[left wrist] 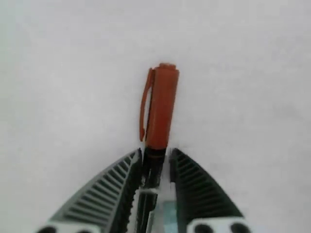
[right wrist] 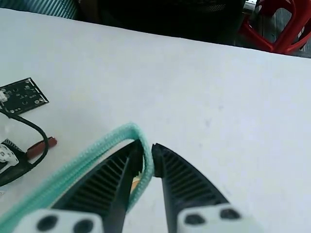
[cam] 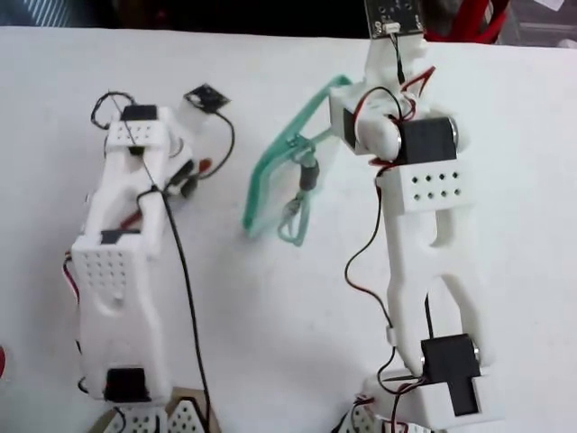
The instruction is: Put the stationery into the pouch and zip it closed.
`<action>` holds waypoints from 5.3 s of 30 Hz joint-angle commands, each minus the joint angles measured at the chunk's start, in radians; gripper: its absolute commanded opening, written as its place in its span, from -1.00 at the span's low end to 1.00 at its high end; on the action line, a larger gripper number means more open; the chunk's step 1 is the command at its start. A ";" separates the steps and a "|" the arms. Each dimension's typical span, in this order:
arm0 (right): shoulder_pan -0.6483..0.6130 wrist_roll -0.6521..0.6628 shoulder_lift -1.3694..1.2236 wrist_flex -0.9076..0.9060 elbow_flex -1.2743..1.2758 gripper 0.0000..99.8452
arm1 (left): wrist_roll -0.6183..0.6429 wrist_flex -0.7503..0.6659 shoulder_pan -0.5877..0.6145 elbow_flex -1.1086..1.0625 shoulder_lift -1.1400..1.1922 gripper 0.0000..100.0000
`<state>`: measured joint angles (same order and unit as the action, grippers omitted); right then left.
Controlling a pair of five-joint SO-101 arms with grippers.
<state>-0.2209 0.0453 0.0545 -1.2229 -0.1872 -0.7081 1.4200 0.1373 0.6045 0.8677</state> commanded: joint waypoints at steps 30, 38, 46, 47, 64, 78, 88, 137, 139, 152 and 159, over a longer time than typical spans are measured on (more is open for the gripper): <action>-0.016 -0.005 -0.010 0.062 0.100 -0.96 | 0.339 0.338 -0.423 0.133 -1.072 -0.95; -0.030 -0.005 -0.008 0.062 0.100 -0.96 | 0.744 -0.264 -0.558 -0.384 -1.540 -0.95; -0.028 -0.005 -0.008 0.062 0.100 -0.96 | 0.861 -1.143 -0.562 -0.968 -1.595 -0.95; -0.028 -0.005 -0.008 0.064 0.100 -0.96 | 0.862 -1.186 -0.562 -1.005 -1.595 -0.95; 0.021 -0.012 -0.010 0.070 0.098 -0.96 | 0.928 -1.425 -0.530 -1.068 -1.323 -0.94; 0.019 -0.011 -0.012 0.088 0.100 -0.96 | 0.712 -1.422 -0.558 -1.073 -1.141 -0.89; 0.019 -0.008 -0.018 0.096 0.101 -0.96 | 0.855 -1.046 -0.555 -1.071 -1.408 -0.61; -0.010 -0.005 -0.019 0.107 0.141 -0.96 | 0.175 -0.353 0.102 -0.781 -0.567 -0.54; -0.010 -0.005 -0.019 0.108 0.141 -0.96 | 0.175 -0.364 0.099 -0.764 -0.535 -0.54; -0.010 -0.005 -0.019 0.110 0.141 -0.96 | 0.086 -0.261 0.030 -0.724 -0.515 -0.95; -0.008 -0.005 -0.019 0.110 0.144 -0.96 | 0.146 -0.118 0.013 -0.597 -0.524 -0.95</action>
<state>-0.2194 0.0407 0.0560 -1.1109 -0.0951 -0.6022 1.2298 0.1649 -0.1059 0.3613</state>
